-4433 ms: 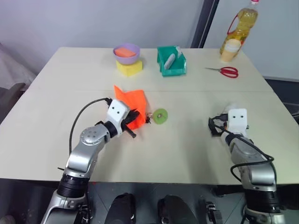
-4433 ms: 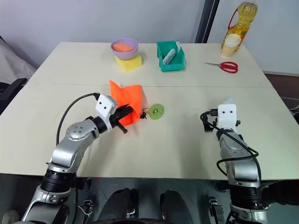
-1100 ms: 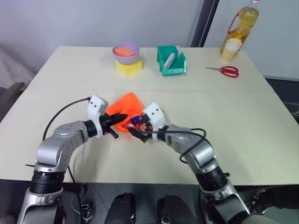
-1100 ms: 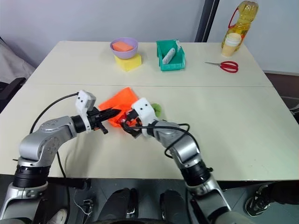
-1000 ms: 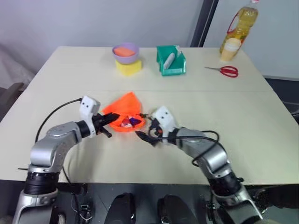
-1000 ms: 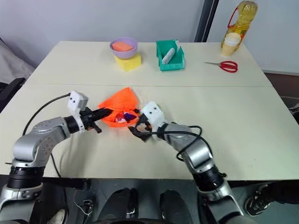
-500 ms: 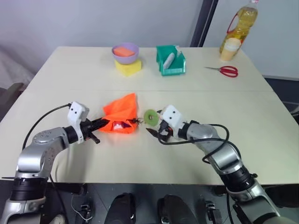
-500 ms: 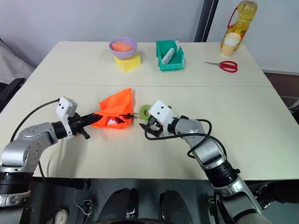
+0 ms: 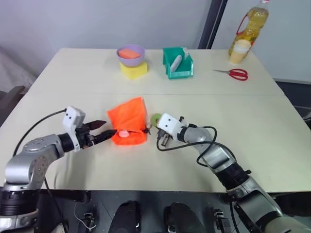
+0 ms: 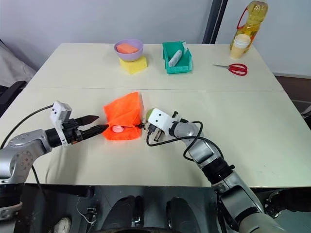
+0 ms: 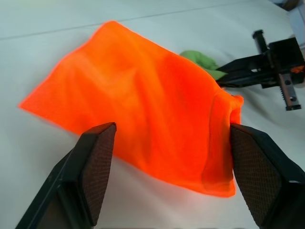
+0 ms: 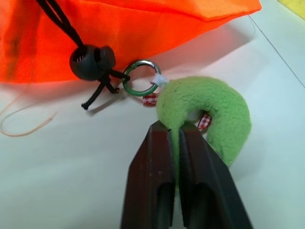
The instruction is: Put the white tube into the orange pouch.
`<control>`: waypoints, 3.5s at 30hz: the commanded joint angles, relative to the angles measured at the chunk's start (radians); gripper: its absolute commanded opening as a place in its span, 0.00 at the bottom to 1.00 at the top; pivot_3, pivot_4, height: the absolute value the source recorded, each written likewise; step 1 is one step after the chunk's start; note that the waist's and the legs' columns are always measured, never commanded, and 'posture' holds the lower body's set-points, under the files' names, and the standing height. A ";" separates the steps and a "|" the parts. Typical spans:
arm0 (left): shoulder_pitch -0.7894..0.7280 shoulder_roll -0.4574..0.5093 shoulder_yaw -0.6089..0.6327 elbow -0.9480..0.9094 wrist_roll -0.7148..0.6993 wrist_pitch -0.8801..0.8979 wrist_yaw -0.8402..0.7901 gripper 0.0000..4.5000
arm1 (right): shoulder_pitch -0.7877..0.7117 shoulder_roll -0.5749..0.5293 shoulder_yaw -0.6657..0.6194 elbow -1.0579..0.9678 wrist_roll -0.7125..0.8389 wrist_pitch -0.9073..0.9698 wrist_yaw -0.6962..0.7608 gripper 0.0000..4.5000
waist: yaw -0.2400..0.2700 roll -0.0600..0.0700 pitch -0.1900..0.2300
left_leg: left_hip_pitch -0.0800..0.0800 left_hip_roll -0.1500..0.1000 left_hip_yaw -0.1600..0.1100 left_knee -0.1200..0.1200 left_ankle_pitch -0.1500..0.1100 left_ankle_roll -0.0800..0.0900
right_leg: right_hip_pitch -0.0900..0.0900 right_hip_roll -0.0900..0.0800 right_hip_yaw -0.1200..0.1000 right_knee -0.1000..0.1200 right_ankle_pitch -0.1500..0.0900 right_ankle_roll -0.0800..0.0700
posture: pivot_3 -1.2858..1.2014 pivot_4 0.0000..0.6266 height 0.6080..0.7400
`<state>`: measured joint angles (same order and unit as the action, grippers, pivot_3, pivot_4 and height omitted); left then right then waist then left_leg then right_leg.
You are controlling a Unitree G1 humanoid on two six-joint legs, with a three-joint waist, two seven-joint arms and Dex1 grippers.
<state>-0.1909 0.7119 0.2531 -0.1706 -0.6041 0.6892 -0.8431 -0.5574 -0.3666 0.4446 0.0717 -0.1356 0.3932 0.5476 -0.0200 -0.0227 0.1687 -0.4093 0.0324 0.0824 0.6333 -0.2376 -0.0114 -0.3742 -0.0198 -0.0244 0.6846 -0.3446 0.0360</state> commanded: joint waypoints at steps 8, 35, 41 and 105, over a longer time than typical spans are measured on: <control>-0.023 0.034 -0.023 -0.014 0.065 -0.112 -0.017 0.87 | 0.159 -0.201 -0.273 -0.406 0.122 0.085 0.117 0.01 | 0.004 0.000 0.000 | 0.000 0.000 0.000 -0.001 0.000 0.000 | 0.000 -0.001 0.000 -0.001 0.000 0.000 | 0.52 0.24 0.97; -0.385 -0.255 -0.449 0.267 0.282 -0.367 -0.204 1.00 | 0.441 -0.355 -0.655 -0.681 0.491 0.323 0.201 0.00 | 0.008 0.000 0.000 | 0.000 0.000 0.000 0.001 0.000 0.001 | 0.001 0.001 0.000 0.000 0.000 0.000 | 0.52 0.24 0.97; -0.393 -0.314 -0.442 0.276 0.305 -0.425 -0.170 1.00 | 0.457 -0.358 -0.659 -0.674 0.516 0.325 0.187 0.00 | 0.008 0.000 0.000 | 0.000 0.000 0.000 0.002 0.000 0.001 | 0.001 0.001 0.000 0.000 0.000 0.000 | 0.52 0.24 0.97; -0.393 -0.485 -0.619 0.564 0.798 -1.167 0.164 0.60 | 0.440 -0.363 -0.620 -0.665 0.556 0.307 0.125 0.00 | 0.008 0.000 0.000 | 0.000 0.000 0.000 0.005 0.000 0.001 | 0.002 0.002 0.000 0.001 0.000 0.001 | 0.52 0.24 0.97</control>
<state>-0.5643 0.2327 -0.3695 0.4019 0.1882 -0.4691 -0.6959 -0.1133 -0.7182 -0.1463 -0.5565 0.4079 0.7107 0.6745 -0.0119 -0.0228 0.1686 -0.4097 0.0324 0.0822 0.6379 -0.2381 -0.0101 -0.3720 -0.0180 -0.0249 0.6859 -0.3445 0.0367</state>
